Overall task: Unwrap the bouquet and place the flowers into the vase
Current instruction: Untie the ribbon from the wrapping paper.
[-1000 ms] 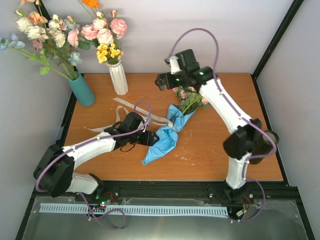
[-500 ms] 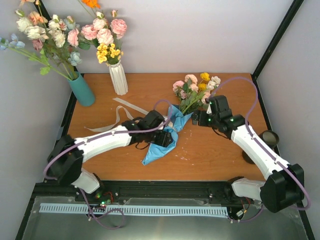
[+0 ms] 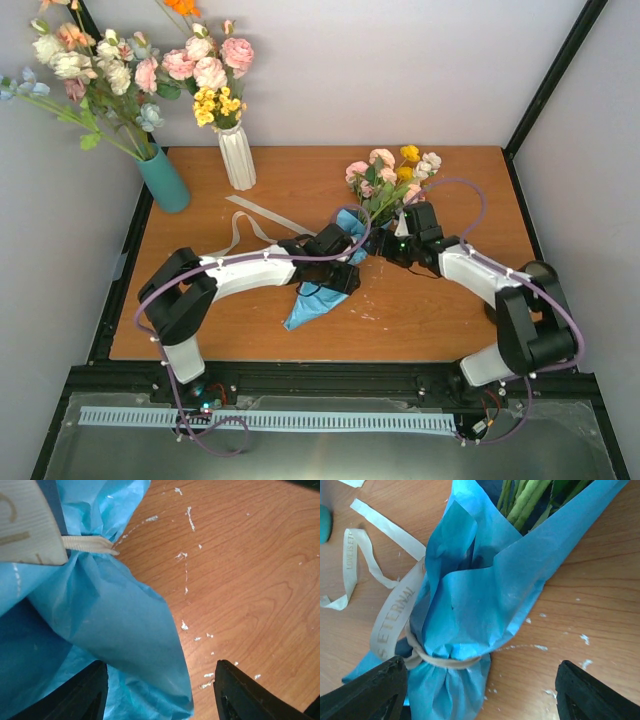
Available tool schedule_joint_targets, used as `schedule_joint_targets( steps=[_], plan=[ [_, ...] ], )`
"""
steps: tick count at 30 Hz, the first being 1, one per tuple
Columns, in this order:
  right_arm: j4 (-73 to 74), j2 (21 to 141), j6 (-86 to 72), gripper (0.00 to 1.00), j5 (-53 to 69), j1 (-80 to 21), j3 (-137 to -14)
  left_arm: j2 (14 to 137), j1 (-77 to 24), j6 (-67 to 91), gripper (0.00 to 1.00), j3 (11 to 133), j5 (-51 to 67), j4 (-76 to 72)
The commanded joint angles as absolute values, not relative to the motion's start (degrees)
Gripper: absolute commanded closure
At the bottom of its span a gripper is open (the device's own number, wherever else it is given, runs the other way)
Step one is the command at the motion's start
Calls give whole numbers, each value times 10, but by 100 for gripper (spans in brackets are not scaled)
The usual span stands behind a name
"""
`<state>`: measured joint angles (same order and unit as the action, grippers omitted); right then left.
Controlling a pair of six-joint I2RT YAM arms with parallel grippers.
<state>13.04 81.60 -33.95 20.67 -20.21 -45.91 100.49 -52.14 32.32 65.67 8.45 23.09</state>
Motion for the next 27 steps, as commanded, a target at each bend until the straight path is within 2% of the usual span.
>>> schedule_joint_targets(
  steps=[1,6,10,16,18,27],
  plan=[
    [52,874,-379,22,268,-198,-482,1028,-528,327,42,677,68,211],
    [12,930,-395,30,287,-198,-494,1047,-529,321,47,665,74,184],
    [-9,966,-400,42,302,-198,-503,1052,-528,316,60,662,63,176],
    [-15,988,-387,83,299,-197,-516,1025,-528,300,98,627,69,151],
    [-11,988,-379,96,299,-196,-519,1005,-528,298,100,603,66,137],
    [22,972,-343,97,290,-175,-532,932,-528,289,100,527,43,129]
  ],
)
